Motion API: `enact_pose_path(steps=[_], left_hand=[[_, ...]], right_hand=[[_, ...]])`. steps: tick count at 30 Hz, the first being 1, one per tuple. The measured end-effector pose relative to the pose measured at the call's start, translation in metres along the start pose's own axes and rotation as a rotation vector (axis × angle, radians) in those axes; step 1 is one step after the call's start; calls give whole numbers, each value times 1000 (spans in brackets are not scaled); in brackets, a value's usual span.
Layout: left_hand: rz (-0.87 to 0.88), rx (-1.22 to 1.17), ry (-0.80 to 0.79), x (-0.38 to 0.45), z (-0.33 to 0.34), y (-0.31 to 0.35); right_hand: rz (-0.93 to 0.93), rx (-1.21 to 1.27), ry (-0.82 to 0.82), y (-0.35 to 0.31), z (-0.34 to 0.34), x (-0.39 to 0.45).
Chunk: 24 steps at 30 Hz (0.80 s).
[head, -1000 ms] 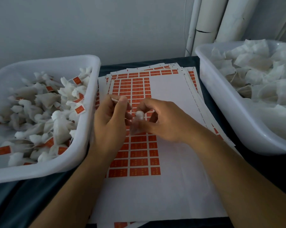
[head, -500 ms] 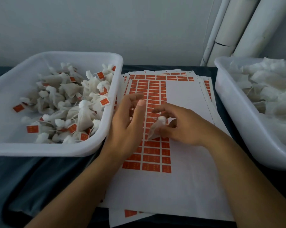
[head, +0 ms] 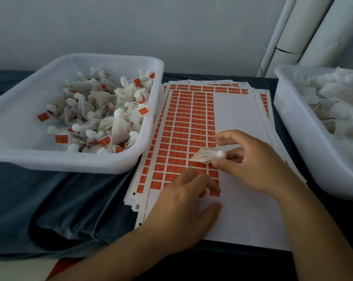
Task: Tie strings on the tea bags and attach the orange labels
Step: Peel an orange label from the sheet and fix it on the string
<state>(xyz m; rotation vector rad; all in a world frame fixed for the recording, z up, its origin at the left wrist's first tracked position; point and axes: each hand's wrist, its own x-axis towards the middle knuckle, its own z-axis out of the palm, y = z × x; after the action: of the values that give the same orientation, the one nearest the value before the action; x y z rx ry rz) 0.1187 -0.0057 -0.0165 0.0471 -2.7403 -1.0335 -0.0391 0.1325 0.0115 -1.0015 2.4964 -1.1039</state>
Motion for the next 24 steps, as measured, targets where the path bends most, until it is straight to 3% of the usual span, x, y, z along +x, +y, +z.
enact_pose_path(steps=[8,17,24], left_hand=[[138,113,-283,-5,-15,-3],[336,363,-248,-21,-32,4],[335,405,-279,-25,-29,2]], right_hand=[[69,130,175,2,7,-33],[67,175,268,2,17,-61],[72,228,272,0,19,-76]])
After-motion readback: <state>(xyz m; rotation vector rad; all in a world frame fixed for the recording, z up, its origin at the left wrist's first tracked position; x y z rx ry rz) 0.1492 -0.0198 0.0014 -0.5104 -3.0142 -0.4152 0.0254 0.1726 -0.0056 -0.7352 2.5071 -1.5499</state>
